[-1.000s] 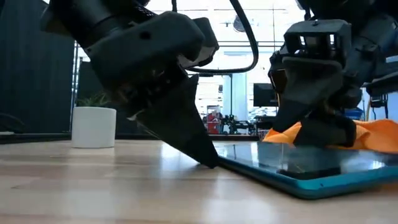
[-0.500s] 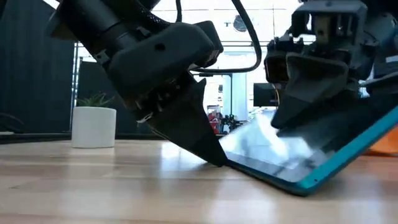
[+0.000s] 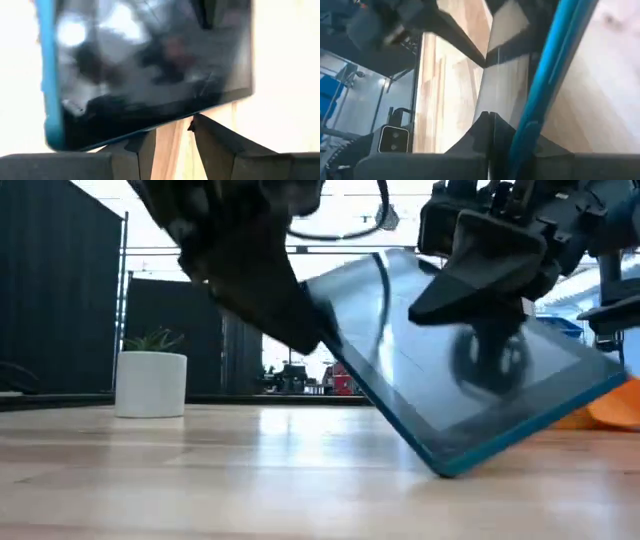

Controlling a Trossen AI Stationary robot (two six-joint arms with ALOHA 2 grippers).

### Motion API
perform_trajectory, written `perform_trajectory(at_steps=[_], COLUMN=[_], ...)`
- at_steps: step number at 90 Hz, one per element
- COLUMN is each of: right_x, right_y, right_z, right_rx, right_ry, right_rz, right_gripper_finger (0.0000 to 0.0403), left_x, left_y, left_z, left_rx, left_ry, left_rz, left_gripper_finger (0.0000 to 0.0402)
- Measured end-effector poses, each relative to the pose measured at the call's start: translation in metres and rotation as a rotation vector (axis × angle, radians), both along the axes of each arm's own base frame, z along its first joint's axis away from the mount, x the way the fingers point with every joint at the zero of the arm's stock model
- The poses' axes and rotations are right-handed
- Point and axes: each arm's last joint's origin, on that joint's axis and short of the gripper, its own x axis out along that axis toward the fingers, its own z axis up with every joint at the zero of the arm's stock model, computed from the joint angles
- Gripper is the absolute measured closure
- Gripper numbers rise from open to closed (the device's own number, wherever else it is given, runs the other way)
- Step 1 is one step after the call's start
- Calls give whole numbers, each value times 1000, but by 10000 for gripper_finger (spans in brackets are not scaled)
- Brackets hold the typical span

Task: Apply microfiber cloth
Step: Spray the blue tablet with the transparent spray bottle

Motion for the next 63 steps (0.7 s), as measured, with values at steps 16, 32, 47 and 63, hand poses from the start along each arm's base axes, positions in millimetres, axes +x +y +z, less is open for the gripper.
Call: perform_trajectory(at_steps=[16, 32, 47, 63], right_x=[-7, -17, -22, -27], right_y=[-5, -12, -17, -20], right_z=[19, 33, 40, 62], right_rx=[-89, -227, -315, -353], right_ry=[-49, -61, -79, -176], right_rz=[50, 41, 18, -3], right_gripper_finger=[389, 389, 389, 389], left_x=[-8, -17, -25, -31], left_y=[4, 8, 13, 18], left_z=[25, 50, 71, 87], left_rx=[7, 11, 75, 127], left_ry=[-43, -102, -179, -240], left_rz=[-23, -31, 8, 53], left_gripper_finger=[283, 283, 283, 283])
